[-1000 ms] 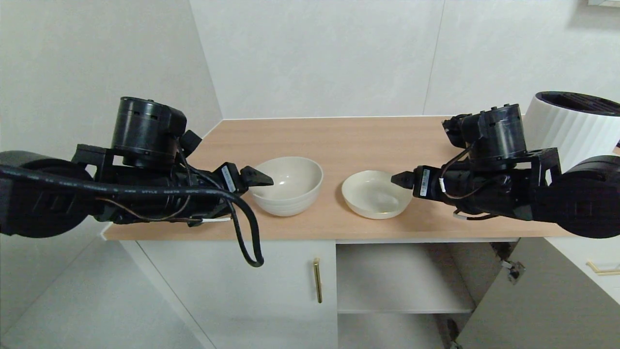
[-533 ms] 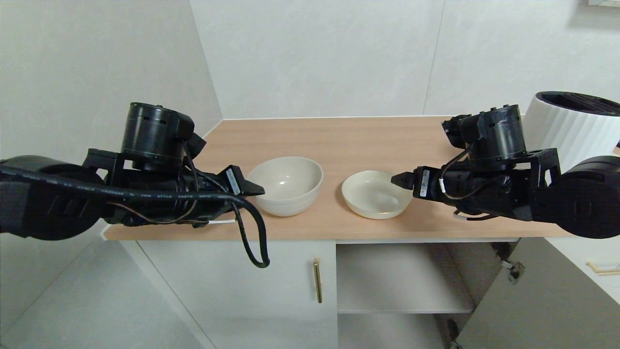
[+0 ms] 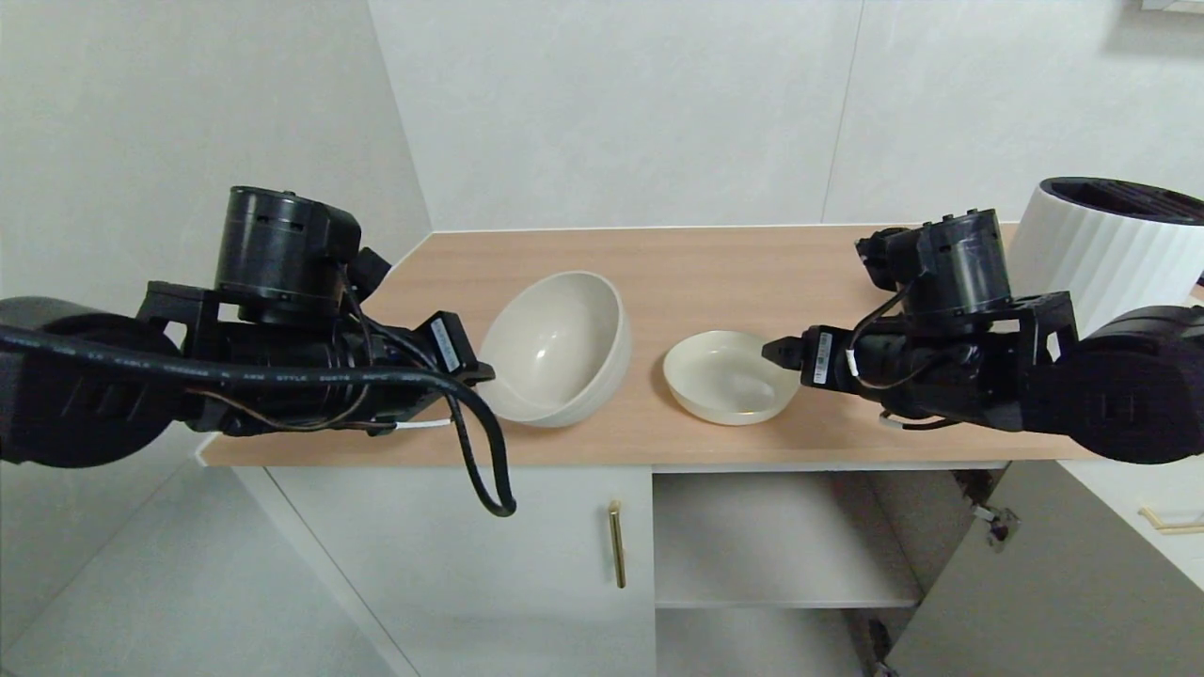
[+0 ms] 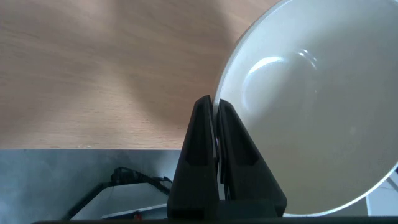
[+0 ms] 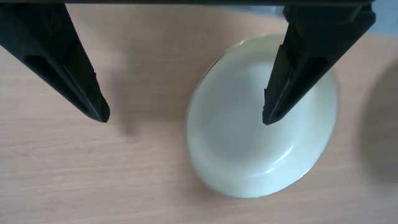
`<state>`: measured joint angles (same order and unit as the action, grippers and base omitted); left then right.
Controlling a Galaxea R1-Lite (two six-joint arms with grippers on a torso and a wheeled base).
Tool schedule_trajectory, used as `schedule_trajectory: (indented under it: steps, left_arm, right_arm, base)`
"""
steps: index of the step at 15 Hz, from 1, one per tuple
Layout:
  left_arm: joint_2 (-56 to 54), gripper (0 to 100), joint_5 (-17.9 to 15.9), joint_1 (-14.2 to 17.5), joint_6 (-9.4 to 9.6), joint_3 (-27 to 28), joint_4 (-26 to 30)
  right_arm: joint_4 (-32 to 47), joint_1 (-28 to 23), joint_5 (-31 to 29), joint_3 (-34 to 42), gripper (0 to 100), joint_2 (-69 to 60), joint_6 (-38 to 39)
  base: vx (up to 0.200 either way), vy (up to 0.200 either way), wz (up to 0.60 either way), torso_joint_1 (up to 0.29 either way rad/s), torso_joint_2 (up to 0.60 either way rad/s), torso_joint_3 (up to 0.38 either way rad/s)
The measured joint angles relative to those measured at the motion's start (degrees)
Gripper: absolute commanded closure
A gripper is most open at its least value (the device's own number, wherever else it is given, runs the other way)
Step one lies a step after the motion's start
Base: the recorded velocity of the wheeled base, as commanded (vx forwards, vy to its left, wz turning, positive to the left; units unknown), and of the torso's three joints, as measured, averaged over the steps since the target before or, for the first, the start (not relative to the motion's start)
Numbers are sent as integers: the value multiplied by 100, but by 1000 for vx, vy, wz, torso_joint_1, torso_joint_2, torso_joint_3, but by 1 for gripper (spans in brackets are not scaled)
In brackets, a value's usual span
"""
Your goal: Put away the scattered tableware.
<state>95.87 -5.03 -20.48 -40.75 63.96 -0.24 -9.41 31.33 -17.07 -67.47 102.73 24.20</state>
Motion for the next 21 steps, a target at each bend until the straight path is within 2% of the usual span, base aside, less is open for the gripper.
schedule_trajectory:
  steps: [6, 14, 15, 21]
  left_arm:
    - [-74, 100, -5, -11, -9, -7, 2]
    - [-102, 100, -7, -18, -9, -7, 9]
    - [-102, 100, -7, -18, -9, -7, 9]
    - [-105, 100, -7, -18, -11, -7, 9]
  right_arm:
    - [-449, 67, -468, -30, 0, 400, -48]
    - [-464, 83, -483, -38, 0, 556, -39]
    - [-464, 83, -483, -38, 100, 564, -39]
    - [-466, 149, -483, -27, 100, 581, -33]
  base:
    - [0, 0, 0, 0, 0, 0]
    - [0, 0, 0, 0, 0, 0]
    - [0, 0, 0, 0, 0, 0]
    - [0, 0, 0, 0, 0, 0]
